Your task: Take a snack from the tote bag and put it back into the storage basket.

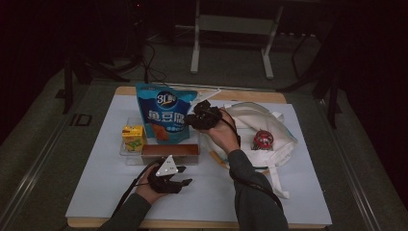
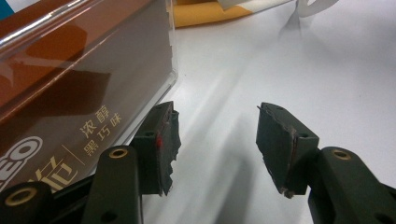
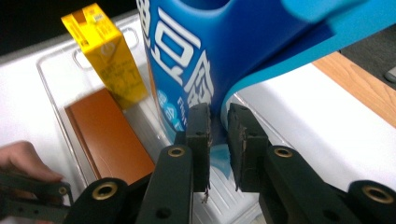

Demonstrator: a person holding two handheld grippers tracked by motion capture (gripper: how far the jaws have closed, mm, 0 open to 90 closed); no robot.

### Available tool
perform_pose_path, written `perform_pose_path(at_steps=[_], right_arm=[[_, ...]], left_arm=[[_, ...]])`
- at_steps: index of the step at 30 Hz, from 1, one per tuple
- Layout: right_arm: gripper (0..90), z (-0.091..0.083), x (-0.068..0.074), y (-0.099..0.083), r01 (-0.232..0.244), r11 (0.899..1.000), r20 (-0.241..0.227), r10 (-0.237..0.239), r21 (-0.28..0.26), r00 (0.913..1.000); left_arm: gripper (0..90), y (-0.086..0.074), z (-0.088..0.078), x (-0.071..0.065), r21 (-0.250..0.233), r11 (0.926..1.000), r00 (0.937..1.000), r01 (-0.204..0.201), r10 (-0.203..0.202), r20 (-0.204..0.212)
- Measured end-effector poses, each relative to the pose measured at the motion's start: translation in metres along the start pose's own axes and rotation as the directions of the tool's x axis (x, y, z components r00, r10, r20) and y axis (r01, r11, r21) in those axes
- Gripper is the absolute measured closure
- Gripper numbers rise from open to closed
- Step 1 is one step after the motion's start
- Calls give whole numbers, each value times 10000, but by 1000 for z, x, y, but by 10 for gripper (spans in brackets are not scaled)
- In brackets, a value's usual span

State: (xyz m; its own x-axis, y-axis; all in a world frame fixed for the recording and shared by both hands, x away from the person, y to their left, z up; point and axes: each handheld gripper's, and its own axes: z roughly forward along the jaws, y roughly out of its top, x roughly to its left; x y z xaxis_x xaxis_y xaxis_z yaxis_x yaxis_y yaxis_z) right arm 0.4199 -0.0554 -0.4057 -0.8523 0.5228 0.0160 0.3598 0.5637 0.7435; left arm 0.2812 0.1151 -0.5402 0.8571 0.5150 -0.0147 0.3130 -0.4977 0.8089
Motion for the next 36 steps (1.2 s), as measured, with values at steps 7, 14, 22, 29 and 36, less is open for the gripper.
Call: perform_pose_path(at_steps=[7, 14, 22, 29, 36], right_arm=[[809, 0, 2, 0, 412, 9987, 195, -418, 313, 9989], [835, -1, 1, -3, 481, 9981, 133, -487, 385, 9987], [868, 10, 1, -8, 438, 9954, 392, -472, 848, 9981], [900, 21, 3, -6, 160, 9951, 987, -257, 977, 9948], [900, 30, 9, 1, 18, 9963, 1132, -116, 865, 9935]], left_arm=[[470, 0, 0, 0, -1, 10000, 10000, -16, 16, -3], [471, 0, 0, 0, 2, 10000, 10000, 6, -6, 3], [471, 0, 0, 0, 5, 10000, 10000, 16, -16, 5], [470, 0, 0, 0, -3, 10000, 10000, 35, -35, 17], [471, 0, 0, 0, 12, 10000, 10000, 25, -25, 12]])
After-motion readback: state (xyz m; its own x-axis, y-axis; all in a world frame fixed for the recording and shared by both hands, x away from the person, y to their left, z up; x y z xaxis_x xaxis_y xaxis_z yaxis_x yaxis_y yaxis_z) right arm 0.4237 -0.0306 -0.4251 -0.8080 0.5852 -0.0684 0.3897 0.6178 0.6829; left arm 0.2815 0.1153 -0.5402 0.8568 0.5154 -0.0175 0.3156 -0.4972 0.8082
